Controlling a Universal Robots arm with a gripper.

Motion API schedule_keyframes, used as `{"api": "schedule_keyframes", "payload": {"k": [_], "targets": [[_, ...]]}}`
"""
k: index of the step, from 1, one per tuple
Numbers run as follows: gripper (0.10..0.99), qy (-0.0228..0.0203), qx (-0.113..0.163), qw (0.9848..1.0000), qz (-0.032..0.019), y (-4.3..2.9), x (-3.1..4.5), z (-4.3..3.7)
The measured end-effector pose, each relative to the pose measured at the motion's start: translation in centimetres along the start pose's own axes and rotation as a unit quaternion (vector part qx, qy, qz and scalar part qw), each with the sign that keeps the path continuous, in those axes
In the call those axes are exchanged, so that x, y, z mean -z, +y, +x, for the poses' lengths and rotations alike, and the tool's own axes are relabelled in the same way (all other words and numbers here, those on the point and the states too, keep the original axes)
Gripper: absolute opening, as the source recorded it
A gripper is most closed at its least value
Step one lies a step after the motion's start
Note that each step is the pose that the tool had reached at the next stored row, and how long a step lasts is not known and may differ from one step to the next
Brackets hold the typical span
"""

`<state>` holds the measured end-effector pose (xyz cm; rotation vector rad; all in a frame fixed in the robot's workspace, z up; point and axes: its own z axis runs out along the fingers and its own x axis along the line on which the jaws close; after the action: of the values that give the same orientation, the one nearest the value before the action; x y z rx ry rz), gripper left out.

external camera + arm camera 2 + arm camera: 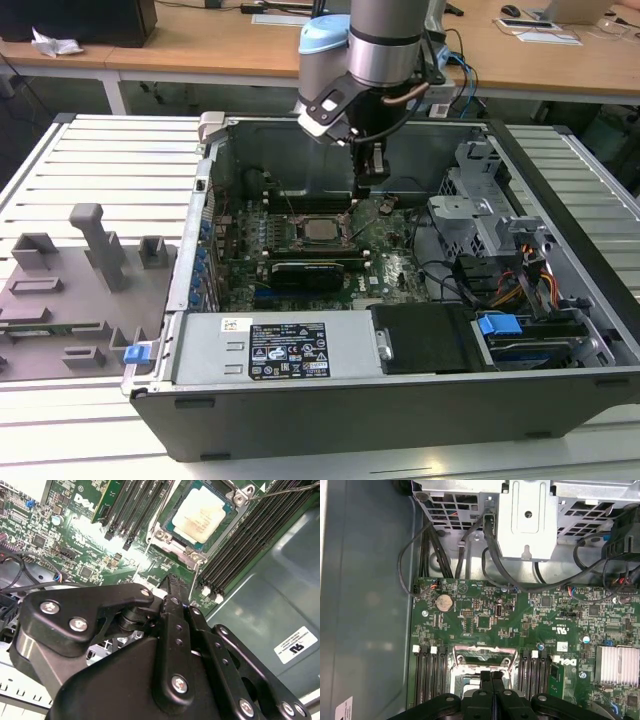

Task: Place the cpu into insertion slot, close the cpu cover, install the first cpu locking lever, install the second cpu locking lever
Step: 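Close the cpu cover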

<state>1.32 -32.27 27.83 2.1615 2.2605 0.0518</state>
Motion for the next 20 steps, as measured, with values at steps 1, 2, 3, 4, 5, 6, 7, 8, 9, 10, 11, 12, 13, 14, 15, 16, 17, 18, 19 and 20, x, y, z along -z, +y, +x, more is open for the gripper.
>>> {"api": "schedule_keyframes", "payload": {"k": [1, 2, 3, 4, 5, 6, 7, 8, 9, 10, 11, 12, 13, 14, 15, 16, 17, 18, 19, 20], "targets": [[0.106, 0.0, 0.0, 1.0, 0.0, 0.04, -0.02, 0.0], [0.106, 0.0, 0.0, 1.0, 0.0, 0.09, -0.04, 0.0], [0.106, 0.0, 0.0, 1.0, 0.0, 0.19, -0.08, -0.01], [0.106, 0.0, 0.0, 1.0, 0.0, 0.3, -0.12, -0.02], [0.106, 0.0, 0.0, 1.0, 0.0, 0.41, -0.14, -0.02], [0.106, 0.0, 0.0, 1.0, 0.0, 0.5, -0.19, -0.02], [0.106, -0.0001, 0.0, 1.0, 0.0, 0.59, -0.24, -0.03], [0.106, -0.0001, 0.0, 1.0, 0.0, 0.69, -0.27, -0.04], [0.106, -0.0001, 0.0, 1.0, 0.0, 0.79, -0.29, -0.04], [0.106, -0.0001, 0.0, 1.0, 0.0, 0.86, -0.3, -0.04], [0.106, -0.0001, 0.0, 1.0, 0.0, 0.94, -0.32, -0.05], [0.106, -0.0001, 0.0, 1.0, 0.0, 1.01, -0.32, -0.05], [0.106, -0.0001, 0.0, 1.0, 0.0, 1.1, -0.33, -0.06], [0.106, -0.0001, 0.0, 1.0, 0.0, 1.19, -0.34, -0.06], [0.106, 0.0, 0.0, 1.0, 0.0, 1.36, -0.36, -0.07], [0.106, 0.0, 0.0, 1.0, 0.0, 1.48, -0.38, -0.07], [0.106, 0.0, 0.001, 1.0, 0.0, 1.56, -0.39, -0.08], [0.106, 0.0, 0.001, 1.0, 0.0, 1.7, -0.41, -0.08], [0.106, 0.0, 0.001, 1.0, 0.0, 1.8, -0.43, -0.09], [0.106, 0.0, 0.001, 1.0, 0.0001, 1.89, -0.45, -0.09]]}}
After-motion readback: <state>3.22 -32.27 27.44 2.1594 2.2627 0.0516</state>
